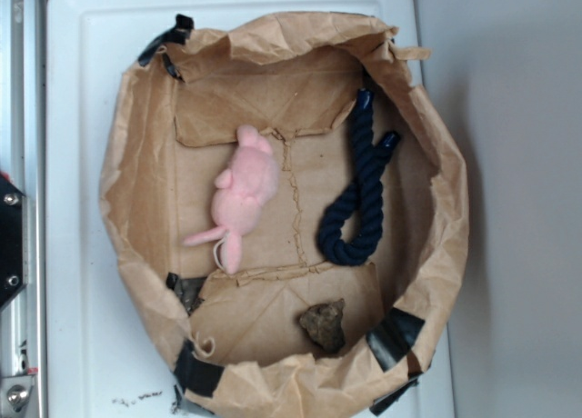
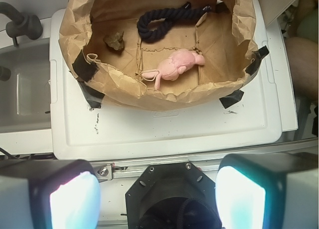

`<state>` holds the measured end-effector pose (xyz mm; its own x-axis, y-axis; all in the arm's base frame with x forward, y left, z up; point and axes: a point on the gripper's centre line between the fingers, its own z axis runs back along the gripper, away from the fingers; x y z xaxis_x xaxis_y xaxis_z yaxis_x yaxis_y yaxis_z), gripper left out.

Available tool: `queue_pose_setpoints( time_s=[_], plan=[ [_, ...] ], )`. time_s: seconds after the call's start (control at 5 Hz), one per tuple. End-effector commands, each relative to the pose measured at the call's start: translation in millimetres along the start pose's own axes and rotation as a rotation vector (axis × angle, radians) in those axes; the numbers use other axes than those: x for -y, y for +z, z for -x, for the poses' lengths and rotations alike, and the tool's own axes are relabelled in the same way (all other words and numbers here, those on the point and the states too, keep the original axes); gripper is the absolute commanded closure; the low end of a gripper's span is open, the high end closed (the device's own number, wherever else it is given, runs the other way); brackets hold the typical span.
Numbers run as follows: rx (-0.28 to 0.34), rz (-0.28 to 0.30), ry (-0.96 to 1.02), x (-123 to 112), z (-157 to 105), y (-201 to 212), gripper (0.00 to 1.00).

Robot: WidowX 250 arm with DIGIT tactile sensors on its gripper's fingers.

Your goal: Grab the pink bunny.

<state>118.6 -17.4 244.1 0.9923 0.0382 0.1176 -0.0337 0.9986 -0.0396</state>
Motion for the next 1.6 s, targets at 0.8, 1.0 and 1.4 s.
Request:
queue_pose_setpoints(
  time_s=[0.8,1.0,1.4],
  plan=[
    [-0.054,-0.084,0.014,-13.2,-77.6,-30.2,0.0],
    [-0.054,-0.084,0.014,-13.2,-77.6,-30.2,0.0],
    [-0.065,-0.092,0.057,-13.2,-92.3,-48.4,0.0]
  ],
)
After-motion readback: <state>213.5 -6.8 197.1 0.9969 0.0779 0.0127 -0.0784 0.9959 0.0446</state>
